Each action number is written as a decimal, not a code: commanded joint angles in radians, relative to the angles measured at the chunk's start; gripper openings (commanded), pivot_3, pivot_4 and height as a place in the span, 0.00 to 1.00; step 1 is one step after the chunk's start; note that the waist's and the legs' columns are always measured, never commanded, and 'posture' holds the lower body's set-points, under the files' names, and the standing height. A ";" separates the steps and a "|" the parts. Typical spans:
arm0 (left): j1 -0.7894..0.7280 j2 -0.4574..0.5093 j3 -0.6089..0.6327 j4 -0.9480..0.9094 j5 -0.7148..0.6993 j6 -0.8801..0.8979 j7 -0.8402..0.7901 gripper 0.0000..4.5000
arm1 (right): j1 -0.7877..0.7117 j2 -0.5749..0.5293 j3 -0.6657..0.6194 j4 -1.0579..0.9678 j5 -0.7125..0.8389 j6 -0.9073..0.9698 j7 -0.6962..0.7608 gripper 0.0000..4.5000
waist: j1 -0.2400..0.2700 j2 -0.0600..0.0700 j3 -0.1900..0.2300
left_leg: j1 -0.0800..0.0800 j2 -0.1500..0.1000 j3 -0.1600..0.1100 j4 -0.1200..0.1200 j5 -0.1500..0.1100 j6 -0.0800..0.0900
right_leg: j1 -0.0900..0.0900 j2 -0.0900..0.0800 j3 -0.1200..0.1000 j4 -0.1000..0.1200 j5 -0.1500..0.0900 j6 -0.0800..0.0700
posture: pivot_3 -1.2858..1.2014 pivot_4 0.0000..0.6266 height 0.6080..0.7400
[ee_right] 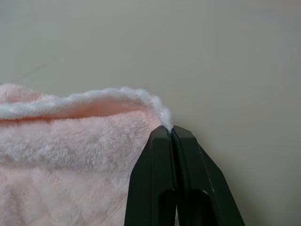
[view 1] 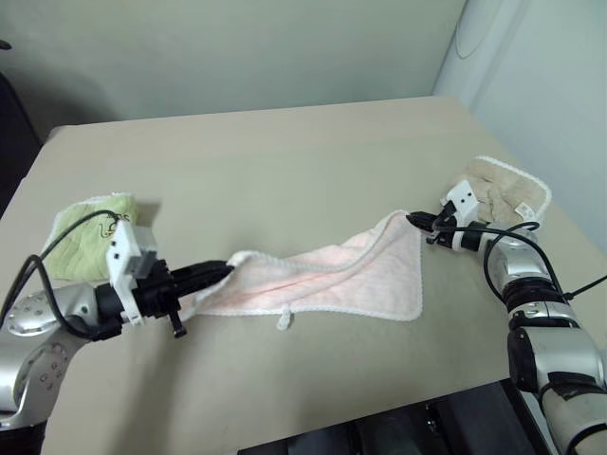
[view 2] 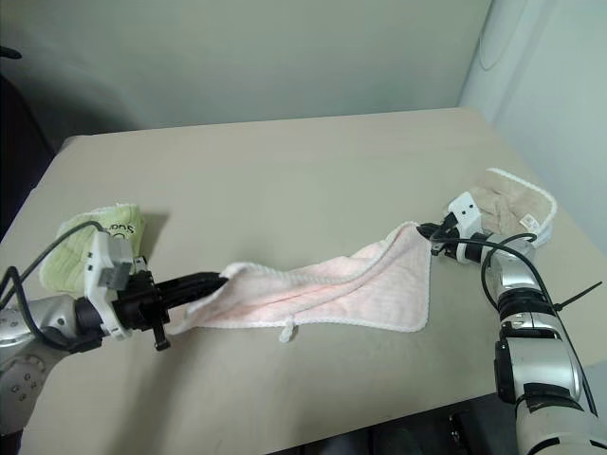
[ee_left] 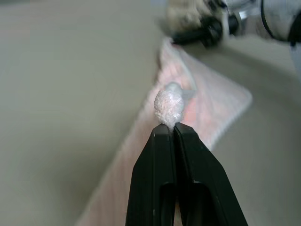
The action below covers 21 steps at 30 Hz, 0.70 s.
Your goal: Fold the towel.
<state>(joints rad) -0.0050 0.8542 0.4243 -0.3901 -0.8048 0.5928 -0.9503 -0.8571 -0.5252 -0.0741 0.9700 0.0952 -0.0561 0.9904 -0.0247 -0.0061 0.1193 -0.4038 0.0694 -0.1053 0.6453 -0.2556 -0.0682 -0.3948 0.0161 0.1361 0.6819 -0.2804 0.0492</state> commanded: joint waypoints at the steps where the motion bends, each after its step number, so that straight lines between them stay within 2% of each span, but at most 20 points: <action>1: -0.061 -0.018 0.036 0.036 -0.010 -0.016 0.040 0.00 | -0.051 -0.028 -0.029 -0.042 0.025 -0.020 -0.006 0.00 | 0.001 0.000 0.000 | 0.000 0.000 0.000 0.000 0.000 0.000 | 0.000 0.000 0.000 0.000 0.000 0.000 | 0.52 0.24 1.00; 3: -0.143 -0.040 0.041 0.084 -0.009 -0.031 0.086 0.00 | -0.089 -0.033 -0.041 -0.033 0.030 -0.030 -0.026 0.00 | 0.001 0.001 0.001 | 0.000 0.000 0.000 0.000 0.000 0.000 | 0.000 0.000 0.000 0.000 0.000 0.000 | 0.52 0.24 1.00; 6: -0.359 -0.085 0.023 0.230 0.043 -0.078 0.193 0.00 | -0.189 -0.048 -0.046 0.015 0.010 -0.075 -0.085 0.00 | 0.004 0.004 0.002 | -0.001 0.000 -0.001 0.001 0.000 0.001 | 0.000 0.000 0.000 0.001 0.001 0.002 | 0.52 0.24 1.00; 9: -0.607 -0.118 0.003 0.451 0.132 -0.162 0.291 0.00 | -0.309 -0.074 -0.044 0.085 -0.013 -0.125 -0.143 0.00 | 0.004 0.004 0.003 | -0.001 -0.001 -0.002 0.002 0.001 0.002 | 0.000 -0.001 0.000 0.001 0.002 0.003 | 0.52 0.24 1.00; 11: -0.725 -0.129 0.004 0.568 0.164 -0.204 0.317 0.00 | -0.371 -0.092 -0.047 0.115 -0.016 -0.149 -0.156 0.00 | 0.003 0.004 0.002 | -0.001 -0.001 -0.001 0.001 0.001 0.001 | -0.001 -0.001 0.000 -0.001 0.002 0.003 | 0.52 0.24 1.00; 12: -0.760 -0.124 -0.001 0.604 0.183 -0.232 0.306 0.00 | -0.397 -0.103 -0.051 0.124 -0.013 -0.159 -0.155 0.00 | 0.001 0.004 0.002 | -0.002 -0.001 -0.001 0.001 0.005 -0.005 | -0.001 -0.001 0.000 -0.002 0.002 0.003 | 0.52 0.24 1.00; 16: -0.805 -0.094 0.021 0.655 0.186 -0.274 0.244 0.00 | -0.475 -0.147 -0.078 0.124 0.017 -0.171 -0.129 0.00 | -0.007 0.004 0.002 | -0.007 -0.002 -0.001 0.001 0.005 -0.006 | -0.008 -0.002 0.001 -0.006 0.002 0.004 | 0.52 0.24 1.00; 19: -0.726 -0.054 0.065 0.595 0.134 -0.220 0.184 0.00 | -0.472 -0.171 -0.104 0.069 0.068 -0.130 -0.044 0.00 | -0.015 0.004 0.002 | -0.017 -0.001 -0.001 0.001 0.006 -0.007 | -0.017 -0.001 0.002 -0.003 0.002 0.005 | 0.52 0.24 1.00; 21: -0.579 -0.022 0.135 0.484 0.039 -0.116 0.120 0.00 | -0.395 -0.189 -0.112 -0.029 0.118 -0.057 0.067 0.00 | -0.025 0.004 0.002 | -0.018 -0.001 -0.001 0.000 0.006 -0.007 | -0.019 0.000 0.001 -0.003 0.001 0.005 | 0.52 0.24 1.00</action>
<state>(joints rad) -0.6466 0.7901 0.4696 0.1832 -0.6942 0.4169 -0.7849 -1.2858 -0.6706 -0.1487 1.0252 0.1540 -0.1571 0.9811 -0.0499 -0.0024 0.1216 -0.4218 0.0684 -0.1060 0.6457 -0.2491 -0.0761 -0.4140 0.0164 0.1370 0.6781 -0.2796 0.0548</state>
